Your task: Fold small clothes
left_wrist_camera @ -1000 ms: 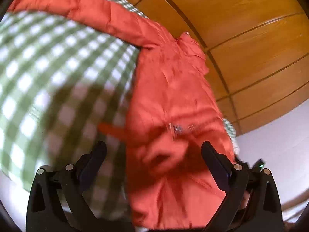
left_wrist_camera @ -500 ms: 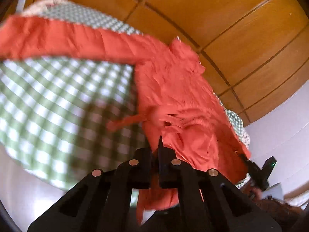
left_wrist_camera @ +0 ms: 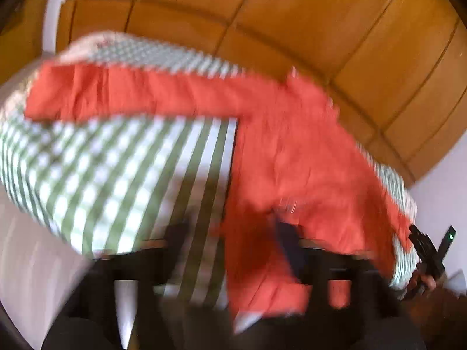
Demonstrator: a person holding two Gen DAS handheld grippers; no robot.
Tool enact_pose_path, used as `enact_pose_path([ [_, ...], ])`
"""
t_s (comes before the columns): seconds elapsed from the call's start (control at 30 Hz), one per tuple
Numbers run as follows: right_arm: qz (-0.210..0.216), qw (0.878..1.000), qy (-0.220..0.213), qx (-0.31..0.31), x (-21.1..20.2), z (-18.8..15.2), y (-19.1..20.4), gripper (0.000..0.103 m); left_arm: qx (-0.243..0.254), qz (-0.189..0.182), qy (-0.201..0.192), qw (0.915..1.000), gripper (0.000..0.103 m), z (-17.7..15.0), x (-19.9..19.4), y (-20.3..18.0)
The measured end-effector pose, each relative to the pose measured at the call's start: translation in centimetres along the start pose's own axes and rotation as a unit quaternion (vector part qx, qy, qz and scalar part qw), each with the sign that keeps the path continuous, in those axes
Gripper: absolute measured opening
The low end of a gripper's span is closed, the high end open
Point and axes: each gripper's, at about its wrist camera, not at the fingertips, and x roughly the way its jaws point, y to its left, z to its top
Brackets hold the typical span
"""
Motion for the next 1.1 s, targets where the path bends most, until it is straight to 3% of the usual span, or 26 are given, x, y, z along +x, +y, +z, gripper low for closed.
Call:
enact_pose_path([
  [0.1,0.016,0.999,0.003,-0.028,3.3,2.6,3.2,0.086,0.024,-0.040,-0.017,0.9988,0.074,2.1,1.0,-3.0],
  [0.17,0.022,0.998,0.022,-0.059,6.5,3.4,5.9,0.091,0.044,-0.056,-0.012,0.9974,0.086,3.0,3.2,-5.6],
  [0.23,0.012,0.994,0.048,-0.101,10.0,3.8,8.7,0.095,0.063,-0.050,0.004,0.9967,0.088,3.6,6.2,-8.5],
  [0.3,-0.014,0.987,0.067,-0.144,13.2,3.8,10.7,0.100,0.080,-0.067,0.021,0.9943,0.088,4.1,9.2,-10.8],
  [0.37,-0.054,0.978,0.086,-0.184,16.4,3.4,11.8,0.100,0.095,-0.060,0.029,0.9933,0.090,4.1,11.8,-11.9],
  [0.47,-0.097,0.966,0.125,-0.205,20.2,1.7,10.4,0.101,0.107,-0.008,0.067,0.9920,0.090,3.8,16.9,-11.7],
  [0.53,-0.080,0.973,0.128,-0.177,20.4,1.0,8.6,0.101,0.102,-0.013,0.096,0.9901,0.090,1.8,19.2,-10.1],
  [0.67,-0.082,0.971,0.134,-0.181,18.8,-0.4,7.4,0.101,0.183,-0.003,0.077,0.9800,0.091,-1.5,17.2,-10.0],
  [0.8,-0.070,0.974,0.123,-0.178,18.4,-0.7,6.6,0.101,0.201,-0.014,0.042,0.9787,0.091,-4.0,14.5,-9.2],
  [0.97,-0.073,0.974,0.124,-0.177,19.0,0.3,6.7,0.101,0.155,-0.038,0.044,0.9863,0.093,-2.3,13.5,-8.6],
  [1.03,-0.073,0.974,0.124,-0.176,19.0,0.4,6.7,0.101,0.105,-0.061,0.037,0.9919,0.093,-1.2,12.5,-7.5],
  [1.1,-0.072,0.974,0.124,-0.176,19.1,0.4,6.6,0.101,0.051,-0.066,0.004,0.9965,0.095,0.2,10.6,-5.2],
])
